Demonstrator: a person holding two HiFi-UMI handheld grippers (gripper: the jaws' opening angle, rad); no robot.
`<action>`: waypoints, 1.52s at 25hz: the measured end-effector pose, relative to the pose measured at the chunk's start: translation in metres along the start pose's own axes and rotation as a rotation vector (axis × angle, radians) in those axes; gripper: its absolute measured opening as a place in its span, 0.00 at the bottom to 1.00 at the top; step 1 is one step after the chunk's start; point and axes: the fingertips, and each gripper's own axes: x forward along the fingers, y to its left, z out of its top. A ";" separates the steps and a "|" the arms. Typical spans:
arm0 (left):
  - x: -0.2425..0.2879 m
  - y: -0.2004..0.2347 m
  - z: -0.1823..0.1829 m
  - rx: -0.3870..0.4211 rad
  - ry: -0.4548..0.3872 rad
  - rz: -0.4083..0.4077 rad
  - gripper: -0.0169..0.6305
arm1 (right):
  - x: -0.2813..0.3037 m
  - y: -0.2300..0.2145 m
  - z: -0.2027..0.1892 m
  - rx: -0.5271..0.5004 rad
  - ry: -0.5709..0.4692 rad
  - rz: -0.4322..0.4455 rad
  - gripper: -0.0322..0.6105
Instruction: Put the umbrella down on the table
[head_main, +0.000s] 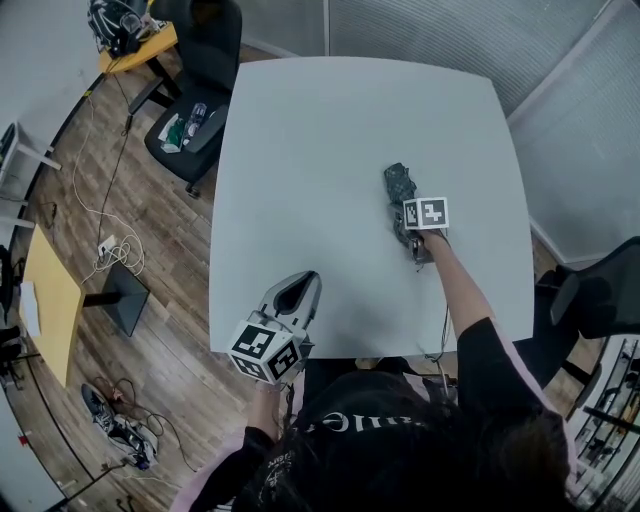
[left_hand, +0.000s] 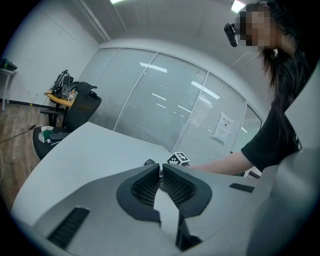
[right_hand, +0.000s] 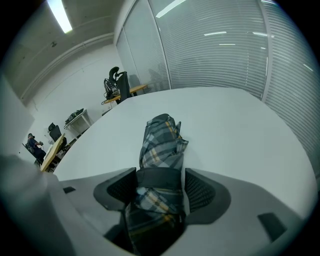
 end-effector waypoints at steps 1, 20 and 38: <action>0.000 -0.001 0.000 0.000 -0.001 -0.001 0.07 | -0.005 0.000 0.001 0.000 -0.013 0.004 0.50; 0.015 -0.067 -0.009 0.054 0.007 -0.087 0.07 | -0.183 0.046 -0.024 0.033 -0.372 0.202 0.43; -0.012 -0.170 -0.055 0.083 -0.022 -0.061 0.07 | -0.311 0.086 -0.115 0.012 -0.466 0.395 0.18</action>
